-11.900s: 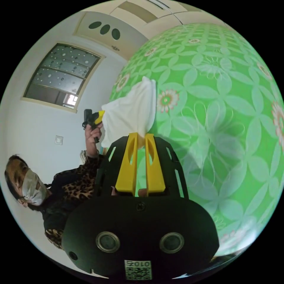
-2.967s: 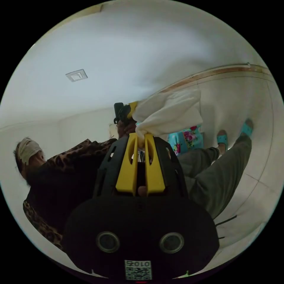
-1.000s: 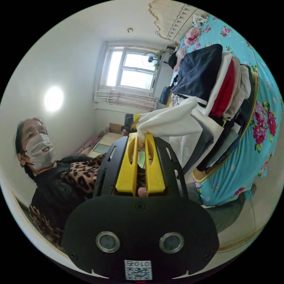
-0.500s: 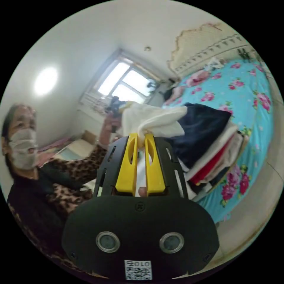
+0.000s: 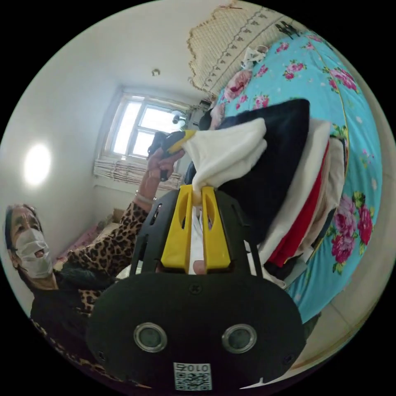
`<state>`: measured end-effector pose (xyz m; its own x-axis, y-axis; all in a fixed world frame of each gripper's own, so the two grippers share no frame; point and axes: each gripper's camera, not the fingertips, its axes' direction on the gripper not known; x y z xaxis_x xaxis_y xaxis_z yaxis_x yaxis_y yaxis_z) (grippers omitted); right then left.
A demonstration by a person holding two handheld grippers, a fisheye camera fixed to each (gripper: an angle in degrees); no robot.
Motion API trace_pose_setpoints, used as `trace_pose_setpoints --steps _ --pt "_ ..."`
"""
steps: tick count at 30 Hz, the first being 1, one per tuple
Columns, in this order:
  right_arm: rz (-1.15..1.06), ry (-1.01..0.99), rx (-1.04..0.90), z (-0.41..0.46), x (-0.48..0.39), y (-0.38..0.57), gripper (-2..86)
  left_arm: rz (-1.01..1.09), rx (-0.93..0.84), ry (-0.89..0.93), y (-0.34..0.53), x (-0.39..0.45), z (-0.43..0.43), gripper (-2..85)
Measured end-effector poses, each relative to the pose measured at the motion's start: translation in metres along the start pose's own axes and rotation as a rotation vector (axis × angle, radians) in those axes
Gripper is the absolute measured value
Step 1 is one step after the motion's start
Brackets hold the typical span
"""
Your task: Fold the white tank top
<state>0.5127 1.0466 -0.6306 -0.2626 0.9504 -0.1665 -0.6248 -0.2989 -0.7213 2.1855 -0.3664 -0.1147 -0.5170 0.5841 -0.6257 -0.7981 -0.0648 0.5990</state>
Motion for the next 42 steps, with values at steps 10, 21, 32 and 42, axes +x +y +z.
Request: trace_pose_setpoints --steps 10,21,32,42 --pt "0.049 0.045 -0.036 0.001 0.012 0.006 10.9 -0.127 0.029 0.216 -0.004 -0.074 0.036 1.6" --pt "0.105 0.064 0.031 -0.023 0.03 -0.068 11.8 -0.05 0.014 0.328 0.02 -0.076 0.005 2.4" --pt "0.012 0.193 0.069 -0.053 -0.006 -0.07 3.9 -0.11 0.074 0.496 0.043 -0.109 0.009 3.3" --pt "0.15 -0.034 0.113 -0.075 0.04 -0.051 11.6 -0.093 0.197 0.301 0.101 -0.089 -0.039 6.0"
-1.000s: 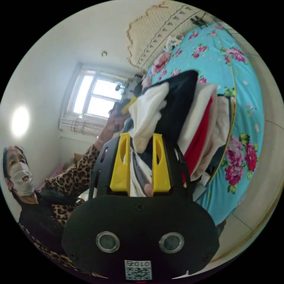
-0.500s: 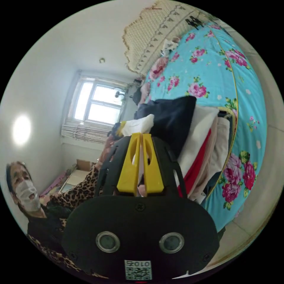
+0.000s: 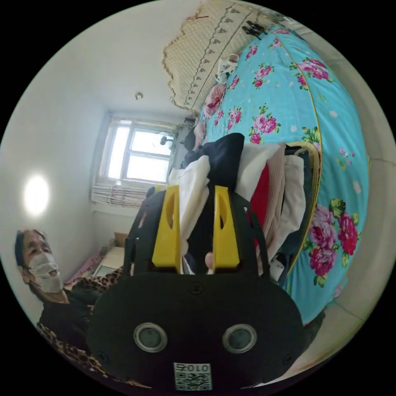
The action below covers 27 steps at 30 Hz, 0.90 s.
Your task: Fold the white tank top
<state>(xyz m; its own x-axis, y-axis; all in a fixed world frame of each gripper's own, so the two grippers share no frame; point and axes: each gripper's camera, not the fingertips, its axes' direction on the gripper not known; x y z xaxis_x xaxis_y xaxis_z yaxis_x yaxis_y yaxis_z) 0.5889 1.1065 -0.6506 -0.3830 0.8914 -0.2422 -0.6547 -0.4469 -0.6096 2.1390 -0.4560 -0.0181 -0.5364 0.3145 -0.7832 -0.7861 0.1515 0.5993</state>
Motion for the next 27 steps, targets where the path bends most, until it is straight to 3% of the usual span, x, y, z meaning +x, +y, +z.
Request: trace_pose_setpoints --steps 5,10,12,15,22,25,27 --pt "-0.049 -0.011 -0.1 -0.009 -0.021 0.038 13.5 0.032 -0.035 -0.129 0.06 0.012 0.002 8.9" --pt "-0.092 0.131 -0.242 0.021 -0.048 0.05 14.3 0.037 -0.098 -0.275 0.073 0.018 0.025 10.0" --pt "-0.101 0.167 -0.278 0.032 -0.051 0.049 14.5 0.03 -0.153 -0.246 0.07 0.014 0.043 10.2" --pt "-0.119 0.215 -0.288 0.037 -0.056 0.047 14.4 0.022 -0.168 -0.346 0.067 0.012 0.06 10.2" --pt "-0.088 0.239 -0.259 0.029 -0.049 0.046 12.2 0.027 -0.089 -0.388 0.079 0.034 0.065 11.5" --pt "-0.066 0.164 -0.245 0.02 -0.04 0.046 12.9 0.063 0.015 -0.42 0.086 0.053 0.04 12.2" --pt "-0.067 0.146 -0.235 0.017 -0.038 0.046 13.1 0.016 -0.044 -0.41 0.084 0.042 0.047 12.4"
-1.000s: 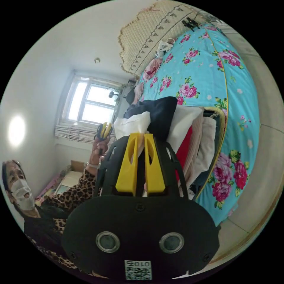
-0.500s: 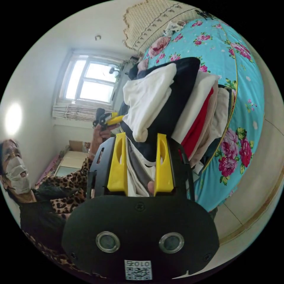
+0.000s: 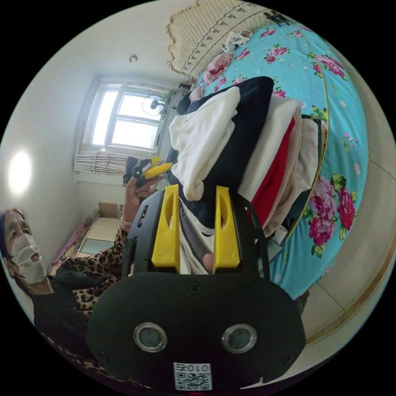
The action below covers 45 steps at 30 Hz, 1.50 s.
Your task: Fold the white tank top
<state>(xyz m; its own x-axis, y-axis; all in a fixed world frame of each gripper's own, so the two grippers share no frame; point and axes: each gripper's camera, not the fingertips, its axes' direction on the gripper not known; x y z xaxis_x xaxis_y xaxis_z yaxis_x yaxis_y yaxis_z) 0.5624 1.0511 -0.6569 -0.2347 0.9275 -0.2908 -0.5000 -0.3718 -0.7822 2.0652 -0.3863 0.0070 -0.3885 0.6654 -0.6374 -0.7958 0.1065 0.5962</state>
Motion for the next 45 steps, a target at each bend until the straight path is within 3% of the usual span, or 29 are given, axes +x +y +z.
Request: trace_pose_setpoints --steps 3,8,21,35,45 --pt "0.001 -0.006 0.016 -0.003 0.002 0.002 13.2 -0.022 -0.052 -0.02 0.001 -0.005 0.022 12.6" --pt "0.011 -0.025 0.033 -0.013 0.01 0.004 12.9 0.0 -0.006 0.108 0.005 0.001 0.027 12.0" --pt "0.031 -0.061 0.056 -0.03 0.024 0.007 11.8 -0.069 -0.03 0.074 -0.003 -0.01 0.041 3.6" --pt "0.083 -0.005 0.059 -0.036 0.021 -0.005 11.7 0.087 -0.144 -0.15 -0.025 0.038 0.038 0.9" --pt "0.042 0.136 0.055 -0.048 -0.011 -0.005 4.1 0.188 -0.155 -0.215 -0.036 0.053 0.027 1.2"
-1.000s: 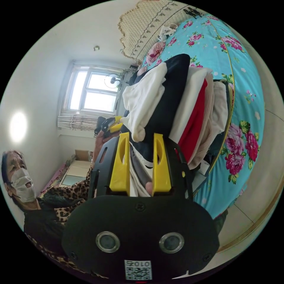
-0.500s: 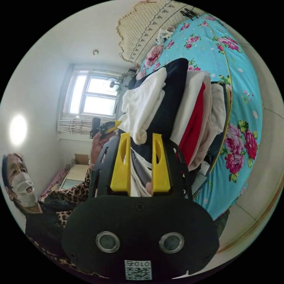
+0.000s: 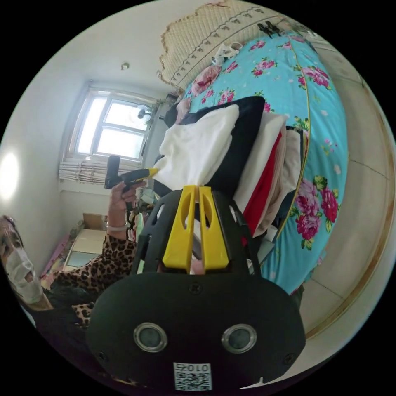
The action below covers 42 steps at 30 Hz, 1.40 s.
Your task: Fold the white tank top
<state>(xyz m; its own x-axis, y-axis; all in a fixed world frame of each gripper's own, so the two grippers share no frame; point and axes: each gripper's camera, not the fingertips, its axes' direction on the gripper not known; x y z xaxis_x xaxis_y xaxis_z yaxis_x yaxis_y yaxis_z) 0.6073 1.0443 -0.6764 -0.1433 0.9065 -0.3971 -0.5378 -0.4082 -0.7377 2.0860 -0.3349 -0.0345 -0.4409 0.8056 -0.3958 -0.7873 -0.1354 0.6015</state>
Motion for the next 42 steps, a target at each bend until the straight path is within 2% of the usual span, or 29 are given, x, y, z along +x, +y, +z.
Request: trace_pose_setpoints --steps 1,3,6,10,13,15,19,23,24,27,28,29,33,35,39,42 --pt "0.031 -0.003 -0.056 0.011 0.007 -0.001 4.1 -0.043 -0.069 -0.002 -0.003 -0.014 0.017 1.2" --pt "0.046 -0.083 -0.045 0.015 0.013 0.002 4.0 -0.093 -0.104 0.053 -0.002 -0.031 0.034 1.2" --pt "0.011 -0.08 -0.009 0.006 0.0 0.005 3.9 -0.083 -0.014 0.129 0.003 -0.035 0.017 1.3" --pt "0.04 -0.256 0.026 0.006 0.0 0.005 3.8 0.024 0.042 0.148 -0.001 -0.022 -0.01 1.3" --pt "0.114 -0.157 -0.086 0.039 0.011 0.009 3.9 -0.099 -0.056 0.175 -0.006 -0.06 0.014 1.4" --pt "0.145 -0.28 -0.085 0.046 0.015 0.017 3.9 -0.182 -0.049 0.283 0.002 -0.087 0.024 1.4" --pt "0.072 -0.112 -0.069 0.04 -0.006 0.026 4.2 -0.165 -0.015 0.32 0.011 -0.106 0.03 1.2" --pt "0.007 -0.078 -0.088 0.039 -0.027 0.03 5.0 -0.046 0.064 0.594 0.011 -0.117 0.029 0.7" --pt "-0.01 -0.03 -0.047 0.031 -0.038 0.034 5.5 -0.034 0.087 0.601 0.013 -0.119 0.025 0.5" --pt "-0.055 0.197 -0.019 0.019 -0.07 0.043 7.7 -0.149 0.132 0.448 0.035 -0.142 0.006 0.1" --pt "-0.074 0.293 -0.018 0.021 -0.085 0.046 8.2 -0.248 0.159 0.391 0.048 -0.159 0.001 0.0" --pt "-0.102 0.312 -0.028 0.024 -0.094 0.047 8.5 -0.317 0.213 0.337 0.061 -0.17 -0.004 0.0" --pt "-0.389 0.256 -0.108 0.085 -0.181 0.056 9.2 -0.351 0.258 0.302 0.076 -0.175 0.003 0.0" --pt "-0.492 0.317 -0.135 0.126 -0.222 0.06 9.7 -0.387 0.364 0.296 0.089 -0.176 0.002 0.0" --pt "-0.676 0.411 -0.175 0.209 -0.298 0.061 9.5 -0.4 0.349 0.315 0.096 -0.175 0.017 0.1" --pt "-0.781 0.495 -0.168 0.25 -0.34 0.06 8.9 -0.439 0.424 0.262 0.119 -0.179 0.015 0.1"
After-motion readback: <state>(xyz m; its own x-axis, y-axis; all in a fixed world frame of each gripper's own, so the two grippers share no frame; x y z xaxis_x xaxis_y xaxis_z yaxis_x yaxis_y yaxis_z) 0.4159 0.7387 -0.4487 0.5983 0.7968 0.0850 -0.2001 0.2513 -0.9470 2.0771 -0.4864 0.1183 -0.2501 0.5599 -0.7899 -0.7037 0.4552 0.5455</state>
